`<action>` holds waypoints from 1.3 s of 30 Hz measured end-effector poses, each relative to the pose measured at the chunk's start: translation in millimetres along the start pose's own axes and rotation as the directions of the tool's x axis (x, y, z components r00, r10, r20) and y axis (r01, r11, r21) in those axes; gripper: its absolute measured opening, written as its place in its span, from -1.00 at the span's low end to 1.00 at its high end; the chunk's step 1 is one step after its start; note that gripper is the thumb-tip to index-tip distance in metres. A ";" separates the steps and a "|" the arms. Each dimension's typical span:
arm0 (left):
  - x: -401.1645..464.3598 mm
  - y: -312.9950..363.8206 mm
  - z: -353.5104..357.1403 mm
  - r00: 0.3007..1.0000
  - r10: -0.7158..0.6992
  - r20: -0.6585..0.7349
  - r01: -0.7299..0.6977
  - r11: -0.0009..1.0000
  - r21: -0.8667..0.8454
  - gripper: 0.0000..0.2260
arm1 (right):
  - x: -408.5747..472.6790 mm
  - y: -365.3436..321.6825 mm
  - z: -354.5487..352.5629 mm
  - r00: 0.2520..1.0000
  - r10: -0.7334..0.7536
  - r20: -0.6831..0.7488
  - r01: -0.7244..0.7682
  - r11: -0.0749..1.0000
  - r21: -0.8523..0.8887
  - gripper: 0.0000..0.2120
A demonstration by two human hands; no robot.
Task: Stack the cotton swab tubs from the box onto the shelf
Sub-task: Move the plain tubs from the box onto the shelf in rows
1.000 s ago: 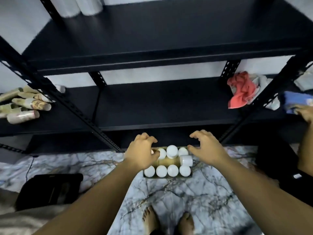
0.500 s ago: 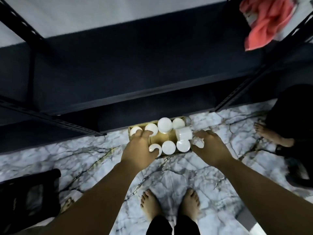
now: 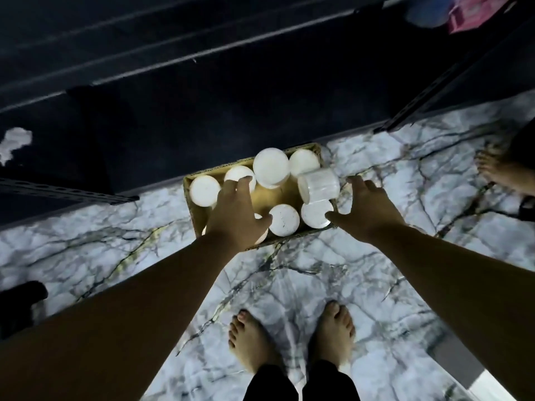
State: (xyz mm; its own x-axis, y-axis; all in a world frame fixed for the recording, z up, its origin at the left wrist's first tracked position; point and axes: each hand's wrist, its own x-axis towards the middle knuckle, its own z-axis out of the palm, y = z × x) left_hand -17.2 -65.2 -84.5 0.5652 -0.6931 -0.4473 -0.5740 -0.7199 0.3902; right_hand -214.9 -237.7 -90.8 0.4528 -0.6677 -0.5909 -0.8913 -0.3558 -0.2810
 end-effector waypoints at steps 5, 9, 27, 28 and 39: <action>61.0 -13.1 37.7 0.989 0.146 -0.027 -0.144 0.986 0.086 -0.09 | 46.9 1.9 37.1 1.000 0.004 -0.030 -0.005 0.999 -0.035 -0.08; 105.1 -15.8 59.7 0.974 0.228 -0.002 -0.226 0.964 0.137 -0.05 | 75.5 2.0 65.9 0.998 0.000 -0.062 -0.004 0.998 -0.063 0.00; 43.9 7.2 1.9 0.998 0.006 0.067 0.003 0.992 -0.124 -0.23 | 6.6 -13.6 5.9 0.965 -0.230 -0.123 0.239 0.969 0.068 0.09; 26.2 11.2 -15.4 0.998 0.003 0.065 0.007 0.989 -0.146 -0.26 | -9.2 -17.7 -10.2 0.962 -0.248 -0.112 0.256 0.965 0.063 0.08; -169.3 93.3 -258.4 0.993 0.077 -0.089 -0.106 0.916 -0.386 -0.50 | -222.8 -81.8 -242.6 0.865 -0.478 -0.153 0.496 0.861 0.117 -0.05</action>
State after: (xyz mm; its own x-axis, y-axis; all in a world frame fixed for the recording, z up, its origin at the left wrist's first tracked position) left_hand -13.3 -24.4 235.6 0.5694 -0.7472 -0.3426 -0.3570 -0.6003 0.7157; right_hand -237.4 -218.5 247.3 0.8208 -0.5080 -0.2611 -0.5452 -0.5608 -0.6231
